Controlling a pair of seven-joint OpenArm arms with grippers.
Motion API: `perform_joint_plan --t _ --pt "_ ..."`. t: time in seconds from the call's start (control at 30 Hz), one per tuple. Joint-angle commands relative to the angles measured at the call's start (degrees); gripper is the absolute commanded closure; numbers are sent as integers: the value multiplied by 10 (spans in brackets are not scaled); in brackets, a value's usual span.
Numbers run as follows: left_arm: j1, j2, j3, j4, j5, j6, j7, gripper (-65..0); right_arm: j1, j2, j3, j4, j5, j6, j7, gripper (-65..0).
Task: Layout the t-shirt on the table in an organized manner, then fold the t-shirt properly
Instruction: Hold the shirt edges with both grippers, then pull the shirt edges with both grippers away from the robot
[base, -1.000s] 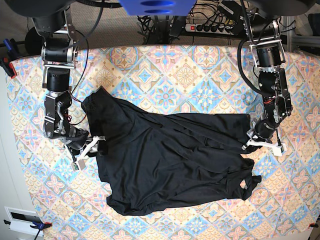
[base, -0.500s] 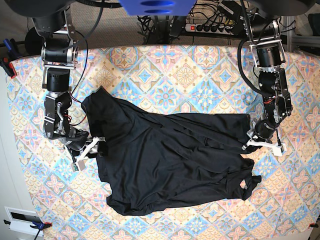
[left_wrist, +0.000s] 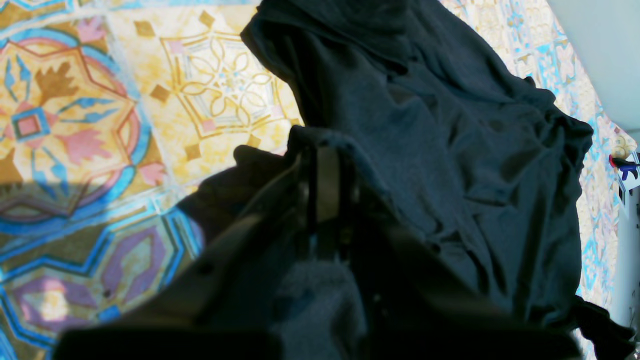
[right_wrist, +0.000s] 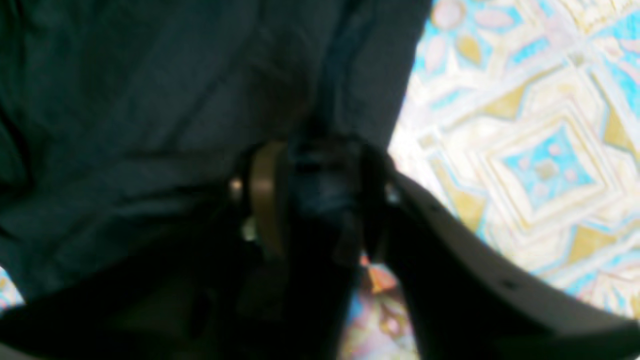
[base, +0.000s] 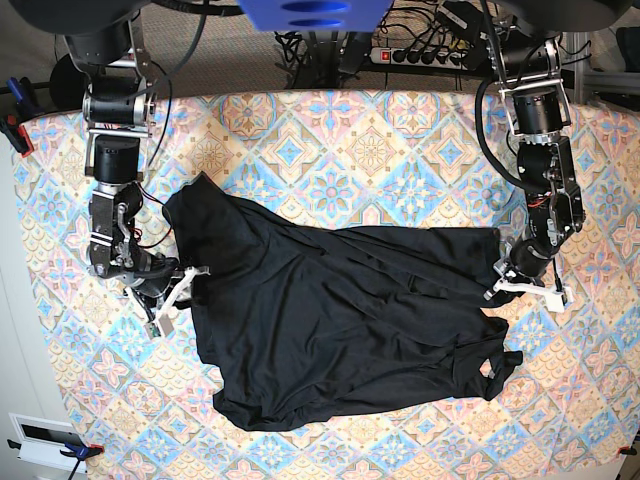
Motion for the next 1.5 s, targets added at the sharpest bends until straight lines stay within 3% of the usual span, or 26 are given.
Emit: perform_joint_plan --t 0.0,0.3,0.6,0.93,1.17,1.37,1.47 --pt "-13 -7 -2 10 -6 -4 -9 0 17 6 4 8 5 5 21 -173" --pt "-3 -8 -4 13 -9 -4 -10 0 17 6 1 8 -2 5 31 0" --pt "-22 -7 -5 15 -11 -4 -10 0 24 6 1 8 -2 4 31 0" --pt "-90 -6 -5 19 -6 -4 -9 0 123 6 1 1 -2 4 38 0" --pt "-145 -7 -2 -9 -5 -4 -10 0 166 -32 1 -116 -3 4 123 0" --pt "-192 -9 -2 -98 1 -4 -12 0 211 -34 1 -213 -4 4 196 0" --pt "-205 -8 -2 -107 45 -4 -39 0 225 -34 1 -225 -4 3 206 0"
